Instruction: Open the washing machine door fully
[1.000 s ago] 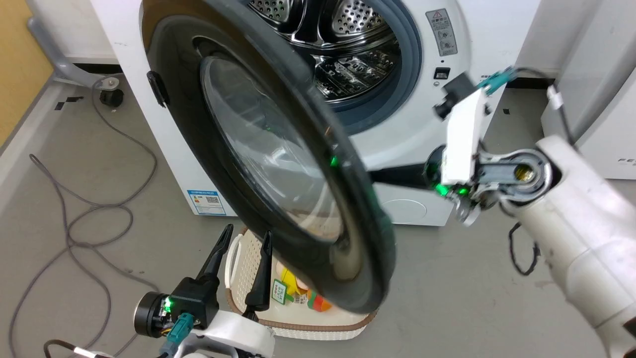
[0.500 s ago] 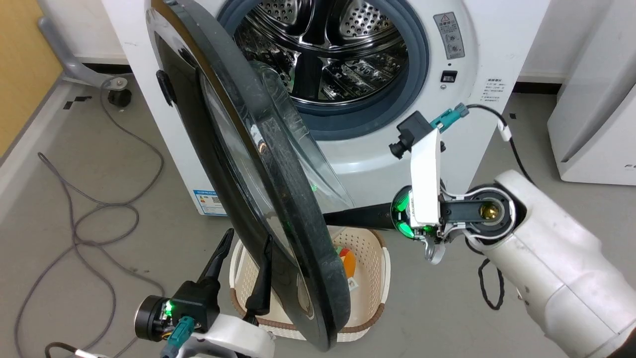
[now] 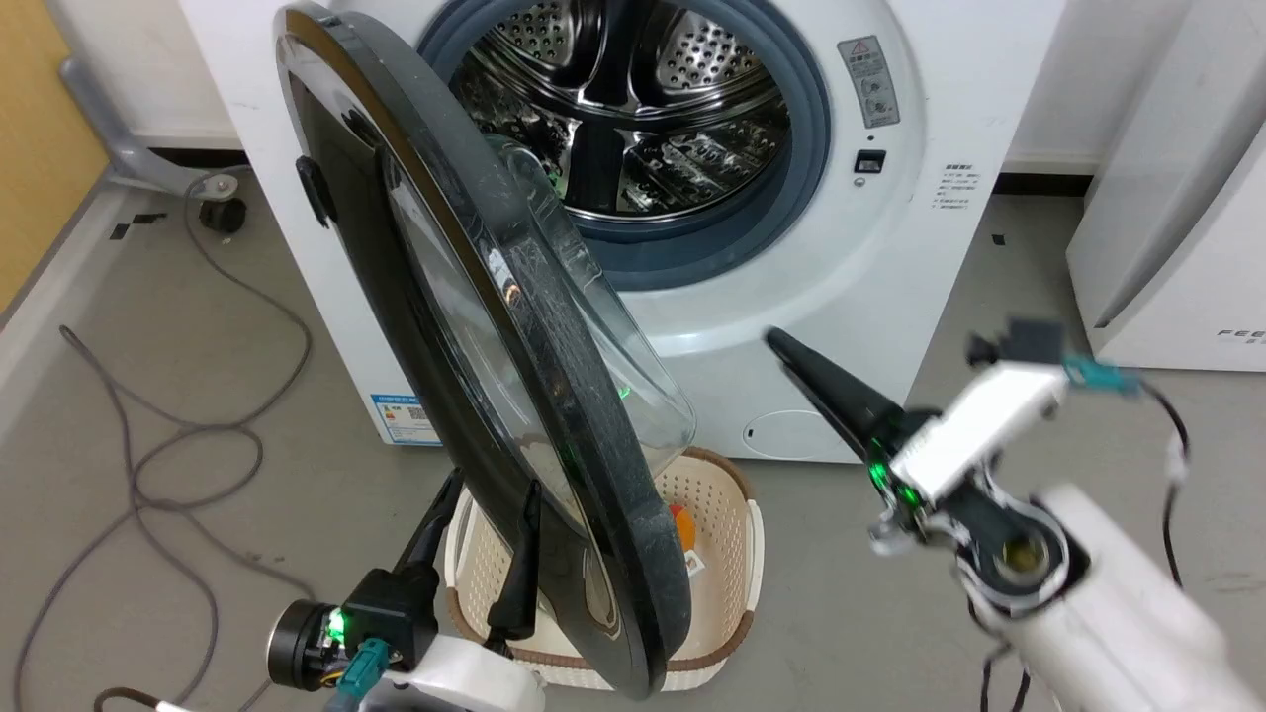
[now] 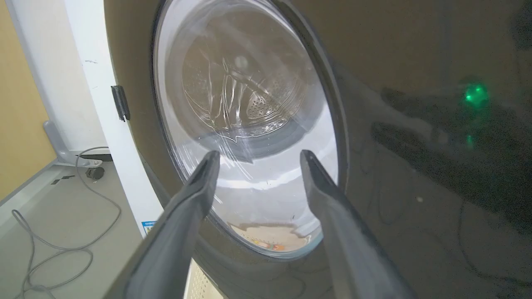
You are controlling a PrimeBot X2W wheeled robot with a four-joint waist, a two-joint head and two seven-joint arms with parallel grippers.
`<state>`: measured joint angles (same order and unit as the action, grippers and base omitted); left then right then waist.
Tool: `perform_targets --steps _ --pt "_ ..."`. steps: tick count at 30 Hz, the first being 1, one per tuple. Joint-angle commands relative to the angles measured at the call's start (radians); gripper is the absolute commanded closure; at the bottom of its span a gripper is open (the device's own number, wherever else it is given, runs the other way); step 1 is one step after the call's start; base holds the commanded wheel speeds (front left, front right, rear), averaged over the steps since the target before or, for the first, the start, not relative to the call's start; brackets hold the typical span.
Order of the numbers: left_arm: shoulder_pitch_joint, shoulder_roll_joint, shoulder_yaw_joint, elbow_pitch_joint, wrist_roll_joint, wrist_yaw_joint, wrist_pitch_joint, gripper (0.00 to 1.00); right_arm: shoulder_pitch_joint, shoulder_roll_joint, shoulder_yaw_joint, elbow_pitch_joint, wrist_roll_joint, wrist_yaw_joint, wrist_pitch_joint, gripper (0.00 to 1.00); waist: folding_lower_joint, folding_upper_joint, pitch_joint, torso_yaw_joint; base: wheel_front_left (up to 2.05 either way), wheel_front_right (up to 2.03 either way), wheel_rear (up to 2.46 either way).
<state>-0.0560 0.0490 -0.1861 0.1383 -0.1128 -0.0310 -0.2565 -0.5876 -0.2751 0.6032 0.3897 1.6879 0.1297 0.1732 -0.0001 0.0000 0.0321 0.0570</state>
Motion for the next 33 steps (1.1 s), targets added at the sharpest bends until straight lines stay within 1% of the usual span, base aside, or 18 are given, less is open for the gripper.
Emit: perform_targets --steps 1,2,3,6,9,10,11,13,17,20,23,27,31,33 --pt "0.016 0.001 0.002 0.005 0.009 -0.003 -0.005 0.0 0.038 -0.005 -0.009 -0.011 -0.018 0.001 -0.042 0.0 0.0001 0.0 -0.005 -0.003 0.0 0.0 0.0" --pt "0.016 0.001 0.002 0.007 0.01 -0.004 -0.005 0.0 0.066 -0.012 -0.022 -0.018 -0.037 0.001 -0.096 0.0 0.0001 0.0 -0.008 -0.004 0.0 0.0 0.0" --pt "0.017 0.001 0.006 0.013 0.013 -0.008 -0.005 0.0 0.152 -0.027 -0.065 -0.047 -0.071 0.001 -0.237 0.0 0.0001 0.0 -0.016 -0.007 0.0 0.0 0.0" --pt "0.021 0.001 0.011 0.017 0.017 -0.009 -0.005 0.0 0.234 -0.055 -0.093 -0.061 -0.141 0.001 -0.37 0.0 0.0001 0.0 -0.026 -0.011 0.0 0.0 0.0" --pt "0.028 0.001 0.016 0.017 0.02 -0.01 -0.005 0.0 0.305 -0.078 -0.143 -0.052 -0.252 0.001 -0.426 0.0 0.0001 0.0 -0.031 -0.015 0.0 0.0 0.0" --pt "0.03 0.001 0.017 0.017 0.022 -0.011 -0.005 0.0 0.327 -0.079 -0.173 -0.047 -0.299 0.001 -0.431 0.0 0.0001 0.0 -0.033 -0.016 0.0 0.0 0.0" --pt "0.032 0.001 0.018 0.018 0.023 -0.011 -0.005 0.0 0.348 -0.074 -0.223 -0.046 -0.352 0.001 -0.433 0.0 0.0001 0.0 -0.034 -0.017 0.0 0.0 0.0" --pt "0.035 0.001 0.021 0.018 0.026 -0.012 -0.005 0.0 0.392 -0.049 -0.352 -0.058 -0.515 0.001 -0.434 0.0 0.0001 0.0 -0.036 -0.021 0.0 0.0 0.0" --pt "0.036 0.001 0.023 0.02 0.03 -0.015 -0.005 0.0 0.497 0.059 -0.575 -0.144 -0.88 0.001 -0.435 0.0 0.0001 0.0 -0.037 -0.02 0.0 0.0 0.0" --pt "0.035 0.001 0.024 0.024 0.031 -0.016 -0.005 0.0 0.564 0.142 -0.682 -0.242 -1.141 0.001 -0.435 0.0 0.0001 0.0 -0.038 -0.018 0.0 0.0 0.0" --pt "0.032 0.001 0.026 0.025 0.031 -0.018 -0.005 0.0 0.611 0.191 -0.729 -0.336 -1.338 0.001 -0.434 0.0 0.0001 0.0 -0.038 -0.016 0.0 0.0 0.0" --pt "0.032 0.001 0.028 0.026 0.03 -0.017 -0.005 0.0 0.652 0.217 -0.739 -0.433 -1.526 0.001 -0.398 0.0 0.0001 0.0 -0.039 -0.015 0.0 0.0 0.0" --pt "0.036 0.001 0.03 0.027 0.028 -0.015 -0.005 0.0 0.695 0.224 -0.721 -0.481 -1.634 0.001 -0.354 0.0 0.0001 0.0 -0.04 -0.017 0.0 0.0 0.0" --pt "0.038 0.001 0.03 0.028 0.026 -0.015 -0.005 0.0 0.717 0.224 -0.705 -0.484 -1.646 0.001 -0.339 0.0 0.0001 0.0 -0.041 -0.016 0.0 0.0 0.0"
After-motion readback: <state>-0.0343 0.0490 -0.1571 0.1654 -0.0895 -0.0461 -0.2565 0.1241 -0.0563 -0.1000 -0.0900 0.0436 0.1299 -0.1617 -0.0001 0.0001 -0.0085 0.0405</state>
